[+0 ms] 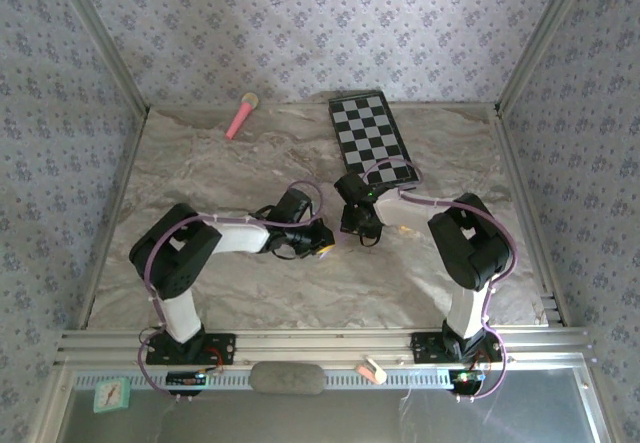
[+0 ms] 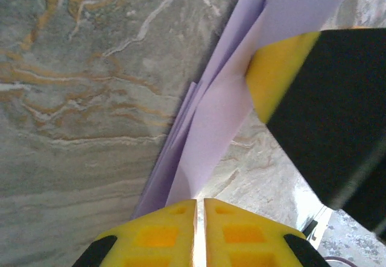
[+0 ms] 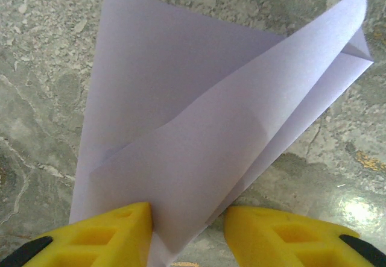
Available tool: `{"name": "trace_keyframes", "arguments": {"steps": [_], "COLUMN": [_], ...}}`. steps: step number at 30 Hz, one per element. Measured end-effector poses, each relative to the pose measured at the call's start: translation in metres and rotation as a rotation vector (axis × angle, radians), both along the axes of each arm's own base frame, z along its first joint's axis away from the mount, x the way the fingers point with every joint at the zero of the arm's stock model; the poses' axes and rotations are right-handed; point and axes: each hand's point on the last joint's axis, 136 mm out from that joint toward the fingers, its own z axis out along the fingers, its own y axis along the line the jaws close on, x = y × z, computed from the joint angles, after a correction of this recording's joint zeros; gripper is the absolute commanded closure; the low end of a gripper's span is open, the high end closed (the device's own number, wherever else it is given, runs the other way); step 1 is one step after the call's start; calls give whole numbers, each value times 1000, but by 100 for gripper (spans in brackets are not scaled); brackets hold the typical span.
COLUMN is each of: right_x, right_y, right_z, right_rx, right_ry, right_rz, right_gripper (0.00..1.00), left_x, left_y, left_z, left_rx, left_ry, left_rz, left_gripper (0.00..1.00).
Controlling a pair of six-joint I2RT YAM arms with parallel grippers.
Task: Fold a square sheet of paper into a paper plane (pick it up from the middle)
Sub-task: Fold the wing for the fifth time at the center of the table.
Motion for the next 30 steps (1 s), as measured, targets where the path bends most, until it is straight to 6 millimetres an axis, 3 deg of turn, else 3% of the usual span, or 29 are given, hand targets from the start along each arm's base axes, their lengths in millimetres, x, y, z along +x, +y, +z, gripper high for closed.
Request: {"name": "trace_keyframes", "arguments": {"steps": [26,30], "right_x": [0,0], "right_y": [0,2], "right_z": [0,7], "right_rx": [-1,19], "right_ry": [1,-10], "right_rz": [-1,2], "right_gripper": [56,53], "left_x": [0,0], "left_y": [4,4], "left_z": [-14,-14], "left_rx": [47,50], "left_ry": [21,24], "left_rz": [2,1], "left_gripper": [93,94]}}
